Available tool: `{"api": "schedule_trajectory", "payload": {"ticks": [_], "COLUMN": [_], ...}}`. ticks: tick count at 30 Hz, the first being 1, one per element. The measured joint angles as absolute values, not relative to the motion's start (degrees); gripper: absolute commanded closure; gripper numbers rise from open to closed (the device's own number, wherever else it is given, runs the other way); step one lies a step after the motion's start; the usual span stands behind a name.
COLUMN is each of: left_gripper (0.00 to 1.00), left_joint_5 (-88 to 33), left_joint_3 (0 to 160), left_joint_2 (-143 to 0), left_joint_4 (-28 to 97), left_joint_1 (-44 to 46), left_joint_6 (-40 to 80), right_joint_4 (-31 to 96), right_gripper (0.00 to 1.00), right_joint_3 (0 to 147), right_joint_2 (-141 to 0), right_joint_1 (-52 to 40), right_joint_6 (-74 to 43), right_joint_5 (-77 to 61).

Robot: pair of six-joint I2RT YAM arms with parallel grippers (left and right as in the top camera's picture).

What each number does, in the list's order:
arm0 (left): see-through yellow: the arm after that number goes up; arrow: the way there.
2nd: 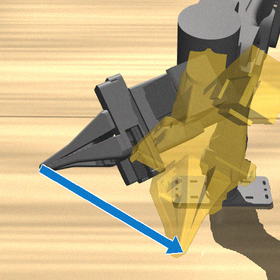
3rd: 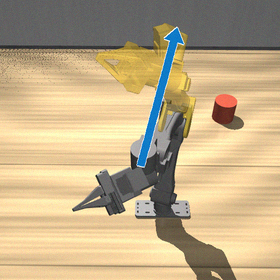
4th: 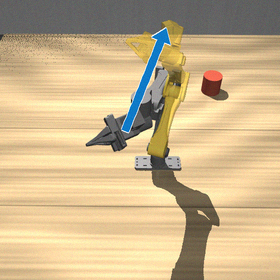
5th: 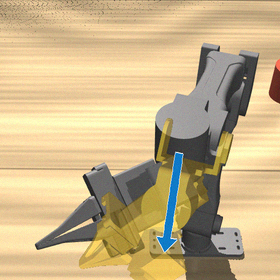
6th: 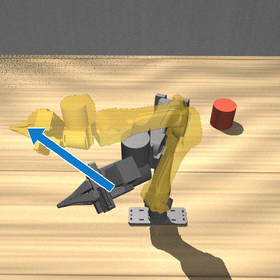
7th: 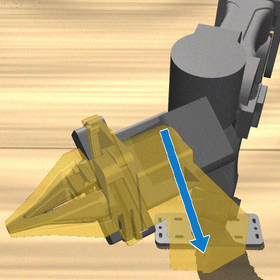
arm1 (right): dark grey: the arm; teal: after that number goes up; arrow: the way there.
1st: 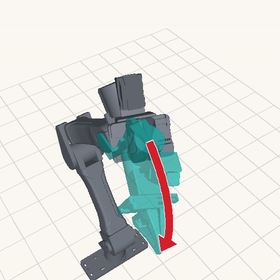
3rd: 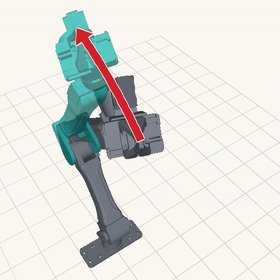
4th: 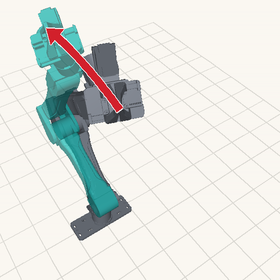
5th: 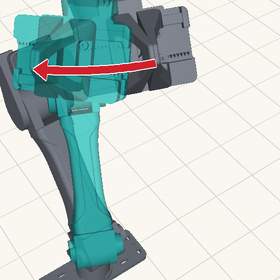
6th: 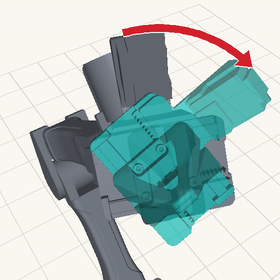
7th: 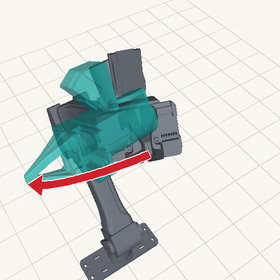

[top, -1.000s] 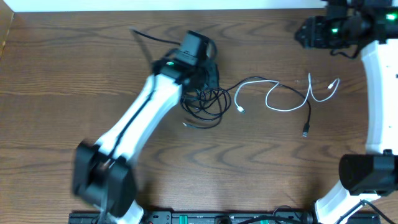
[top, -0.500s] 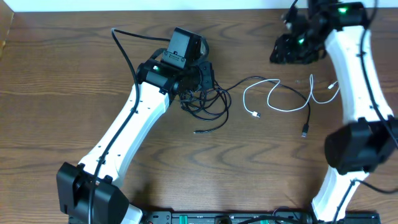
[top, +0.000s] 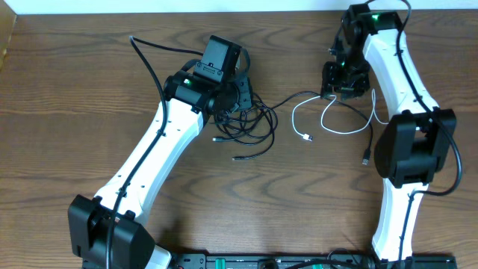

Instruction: Untangle cables

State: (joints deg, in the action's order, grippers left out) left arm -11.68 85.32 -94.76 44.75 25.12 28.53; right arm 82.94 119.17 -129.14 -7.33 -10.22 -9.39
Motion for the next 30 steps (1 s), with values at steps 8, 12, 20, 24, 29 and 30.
{"api": "schedule_trajectory", "payload": {"ticks": [8,12,20,24,29,30], "left_gripper": [0.02,0.02,0.02,0.02,0.02,0.02], "left_joint_5": [-11.64,-11.64,-11.62,-11.64,-11.64,-11.64], "left_joint_3": [85.32,85.32,85.32,85.30,85.30,85.30], "left_joint_2": [-94.76,-94.76,-94.76,-94.76,-94.76,-94.76], "left_joint_4": [44.82,44.82,44.80,44.80,44.80,44.80], "left_joint_1": [25.12,25.12,25.12,25.12,25.12,25.12], "left_joint_6": [28.67,28.49,28.49,28.49,28.49,28.49], "right_joint_4": [83.83,81.54,84.03,85.71,81.47,79.29], "right_gripper": [0.83,0.99,0.99,0.99,0.99,0.99], "right_joint_3": [119.15,119.11,127.42,143.37,165.14,168.09], "right_joint_2": [-134.50,-135.55,-135.61,-135.52,-134.19,-133.64], "right_joint_1": [-8.43,-8.69,-6.90,-1.58,11.44,14.52], "right_joint_6": [-12.38,-12.86,-11.53,-10.83,-10.44,-10.39], "right_joint_5": [-5.76,-5.43,-9.50,-13.72,-15.68,-15.55]}}
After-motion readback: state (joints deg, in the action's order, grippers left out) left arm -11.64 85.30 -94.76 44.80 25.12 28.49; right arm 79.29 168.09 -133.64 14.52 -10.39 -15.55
